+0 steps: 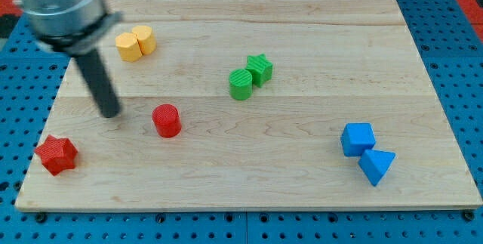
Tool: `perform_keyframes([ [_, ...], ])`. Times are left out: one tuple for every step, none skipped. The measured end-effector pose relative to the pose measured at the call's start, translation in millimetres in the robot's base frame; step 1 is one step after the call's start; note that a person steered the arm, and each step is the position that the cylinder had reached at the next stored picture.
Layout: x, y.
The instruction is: Slide red star down a bit
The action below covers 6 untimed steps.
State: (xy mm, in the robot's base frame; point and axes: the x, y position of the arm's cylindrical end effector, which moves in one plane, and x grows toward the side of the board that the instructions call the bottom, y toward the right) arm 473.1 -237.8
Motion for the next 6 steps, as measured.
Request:
perform_keyframes([
  [33.7,-64.2],
  [54.8,-48.3],
  [62.3,-20.0],
  [70.2,-19.7],
  [44.3,36.0],
  [60.9,76.2],
])
